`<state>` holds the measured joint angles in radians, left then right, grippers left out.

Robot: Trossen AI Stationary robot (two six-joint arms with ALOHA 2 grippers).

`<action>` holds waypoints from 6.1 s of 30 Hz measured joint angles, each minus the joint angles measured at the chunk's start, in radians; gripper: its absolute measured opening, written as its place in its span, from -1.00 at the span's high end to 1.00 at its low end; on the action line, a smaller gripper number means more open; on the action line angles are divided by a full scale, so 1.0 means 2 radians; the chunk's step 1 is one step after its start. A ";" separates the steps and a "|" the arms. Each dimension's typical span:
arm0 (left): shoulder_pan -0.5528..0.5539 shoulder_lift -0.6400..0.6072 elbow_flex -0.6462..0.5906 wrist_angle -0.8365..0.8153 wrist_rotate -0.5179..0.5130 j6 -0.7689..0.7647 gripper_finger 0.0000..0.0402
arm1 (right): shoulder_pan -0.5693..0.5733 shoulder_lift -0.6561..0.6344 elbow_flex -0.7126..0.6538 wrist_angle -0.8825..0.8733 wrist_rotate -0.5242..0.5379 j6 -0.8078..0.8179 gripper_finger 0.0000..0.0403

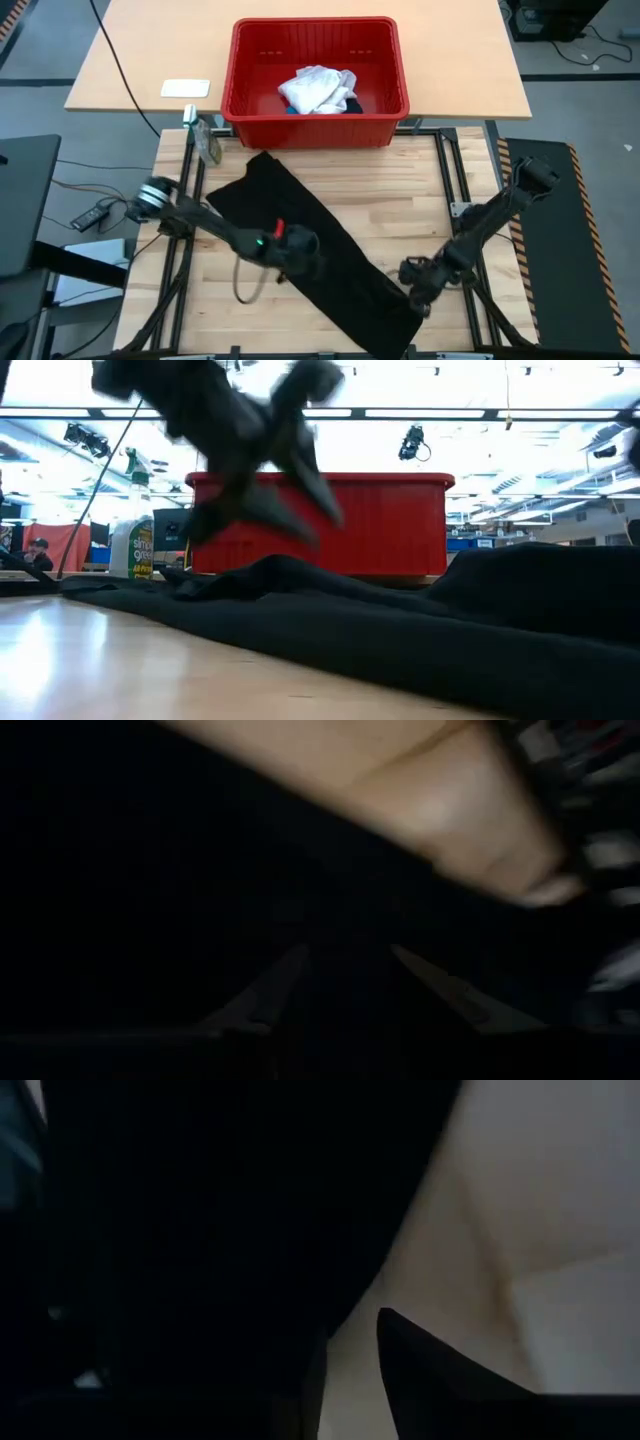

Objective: Fold laundry
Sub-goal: Fold the black shirt on the table

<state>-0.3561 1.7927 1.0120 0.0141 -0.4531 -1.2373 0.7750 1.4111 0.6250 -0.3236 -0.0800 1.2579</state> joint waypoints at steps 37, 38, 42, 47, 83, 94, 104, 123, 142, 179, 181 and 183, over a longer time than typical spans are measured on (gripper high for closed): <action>-0.002 -0.060 0.058 -0.151 0.024 -0.046 0.29 | 0.091 0.095 0.062 0.059 0.155 -0.104 -0.02; -0.006 -0.066 0.058 -0.150 0.017 -0.046 0.29 | 0.090 0.101 0.061 0.057 0.148 -0.103 -0.05; -0.022 -0.077 0.058 -0.151 -0.013 -0.048 0.29 | 0.090 0.115 0.062 0.062 0.136 -0.103 0.00; -0.043 -0.079 0.058 -0.143 -0.048 -0.067 0.30 | 0.094 0.108 0.062 0.068 0.127 -0.101 0.51; -0.089 -0.060 0.059 0.071 -0.046 0.036 0.72 | 0.055 0.102 0.062 0.210 -0.044 -0.142 -0.06; -0.118 0.098 0.203 0.082 0.009 0.233 0.72 | 0.085 0.086 0.060 0.068 0.035 -0.320 -0.04; -0.107 0.184 0.384 -0.157 0.016 0.214 0.59 | 0.069 0.079 0.021 0.008 0.046 -0.233 0.07; -0.104 0.245 0.388 0.034 0.076 0.504 -0.08 | 0.089 -0.057 0.014 0.041 0.088 -0.306 0.00; -0.071 0.299 0.388 -0.016 0.148 0.609 -0.09 | 0.146 0.084 0.017 0.096 0.047 -0.427 -0.14; -0.036 -0.013 0.388 -0.439 -0.009 0.403 0.29 | -0.171 -0.052 0.015 0.162 -0.141 -0.353 0.94; -0.034 -0.025 0.388 -0.480 -0.022 0.401 0.29 | -0.223 -0.036 0.015 0.174 -0.161 -0.343 0.94; -0.027 -0.034 0.388 -0.507 -0.026 0.401 0.29 | -0.273 -0.016 0.015 0.183 -0.189 -0.328 0.94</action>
<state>-0.4102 1.7244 1.7870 -0.9993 -0.5053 -0.4359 0.2293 1.3785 0.6543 0.0425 -0.4583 0.6018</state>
